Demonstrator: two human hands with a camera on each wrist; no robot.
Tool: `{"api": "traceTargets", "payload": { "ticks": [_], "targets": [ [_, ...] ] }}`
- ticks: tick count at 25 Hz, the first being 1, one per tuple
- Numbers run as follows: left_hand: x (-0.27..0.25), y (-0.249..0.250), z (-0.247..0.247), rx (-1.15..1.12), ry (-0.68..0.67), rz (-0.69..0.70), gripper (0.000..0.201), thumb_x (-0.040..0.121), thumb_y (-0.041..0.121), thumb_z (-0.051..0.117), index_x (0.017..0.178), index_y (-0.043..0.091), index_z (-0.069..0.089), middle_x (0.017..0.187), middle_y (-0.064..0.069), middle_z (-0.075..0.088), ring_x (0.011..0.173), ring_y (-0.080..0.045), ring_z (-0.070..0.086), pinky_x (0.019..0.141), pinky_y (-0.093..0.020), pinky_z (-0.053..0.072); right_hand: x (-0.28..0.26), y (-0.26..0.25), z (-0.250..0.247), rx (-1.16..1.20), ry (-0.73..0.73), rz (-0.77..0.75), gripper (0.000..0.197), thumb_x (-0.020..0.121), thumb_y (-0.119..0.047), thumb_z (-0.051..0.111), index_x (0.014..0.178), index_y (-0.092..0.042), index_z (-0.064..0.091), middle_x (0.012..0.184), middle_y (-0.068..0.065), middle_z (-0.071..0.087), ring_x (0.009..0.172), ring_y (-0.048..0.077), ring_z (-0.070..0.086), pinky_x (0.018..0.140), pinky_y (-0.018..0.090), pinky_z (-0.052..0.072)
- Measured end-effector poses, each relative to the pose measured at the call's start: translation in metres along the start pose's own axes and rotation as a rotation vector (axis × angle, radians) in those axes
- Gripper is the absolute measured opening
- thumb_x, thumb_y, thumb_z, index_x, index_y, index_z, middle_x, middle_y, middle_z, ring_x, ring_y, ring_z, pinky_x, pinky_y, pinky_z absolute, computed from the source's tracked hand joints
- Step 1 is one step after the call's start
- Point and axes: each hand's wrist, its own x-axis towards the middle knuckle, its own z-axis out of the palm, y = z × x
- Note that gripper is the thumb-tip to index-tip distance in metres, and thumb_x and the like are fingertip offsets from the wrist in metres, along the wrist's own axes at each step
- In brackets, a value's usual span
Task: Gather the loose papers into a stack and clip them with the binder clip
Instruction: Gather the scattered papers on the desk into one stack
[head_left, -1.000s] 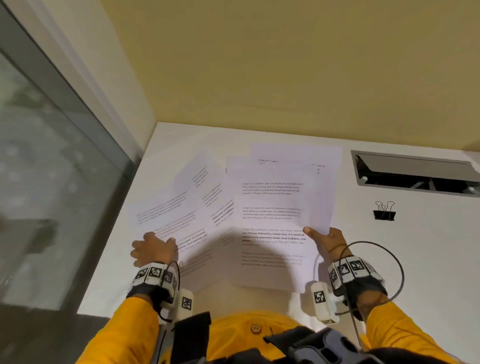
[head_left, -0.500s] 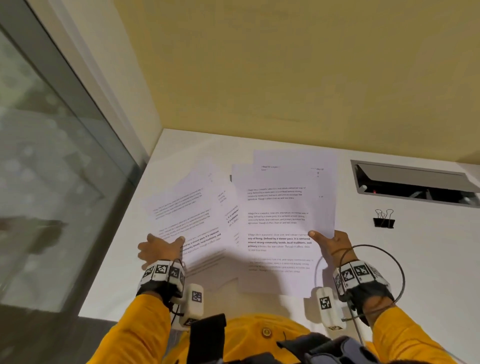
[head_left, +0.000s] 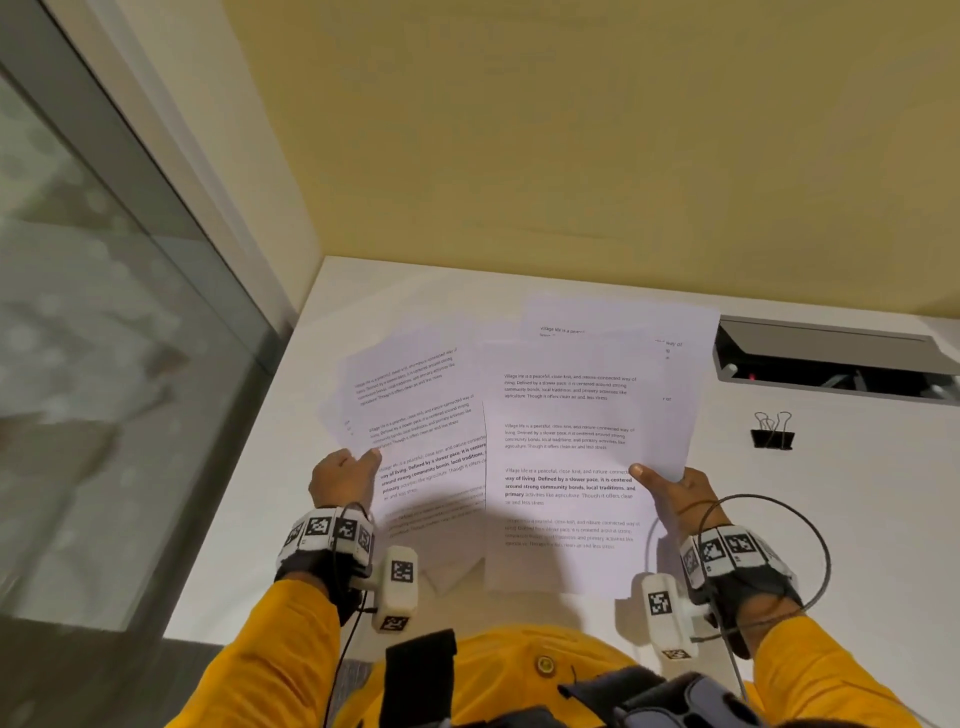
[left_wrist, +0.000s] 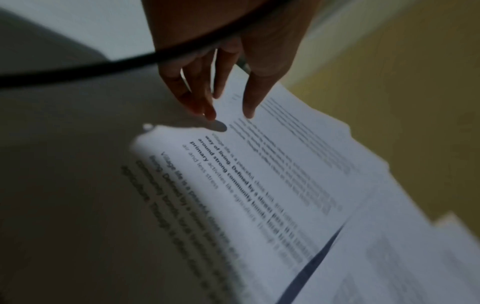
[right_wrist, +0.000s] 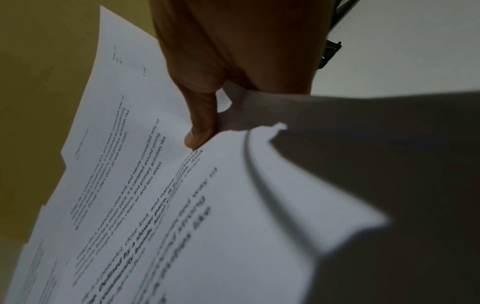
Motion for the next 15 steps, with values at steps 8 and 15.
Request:
{"api": "traceTargets", "payload": {
  "ticks": [8,15],
  "targets": [
    [0.0,-0.004,-0.007,-0.13,0.067,-0.053,0.069,0.077,0.03,0.071,0.135,0.005,0.044,0.139,-0.017,0.051,0.128,-0.037,0.047,0.111,-0.045,0.034,0.009,-0.009,0.002,0.054,-0.022,0.087,0.067,0.035,-0.043,0.089,0.088,-0.009,0.066,0.083,0.009,0.072,0.085,0.029,0.063,0.089,0.04,0.046],
    [0.008,0.007,-0.005,-0.083,-0.075,0.14,0.036,0.09,0.023,0.055,0.117,0.0,0.058,0.125,-0.027,0.06,0.11,-0.038,0.058,0.101,-0.042,0.041,0.002,-0.02,0.013,-0.037,-0.011,0.068,0.04,0.078,-0.009,0.069,0.111,0.011,0.06,0.089,0.014,0.067,0.082,0.024,0.062,0.074,0.029,0.049]
  ]
}}
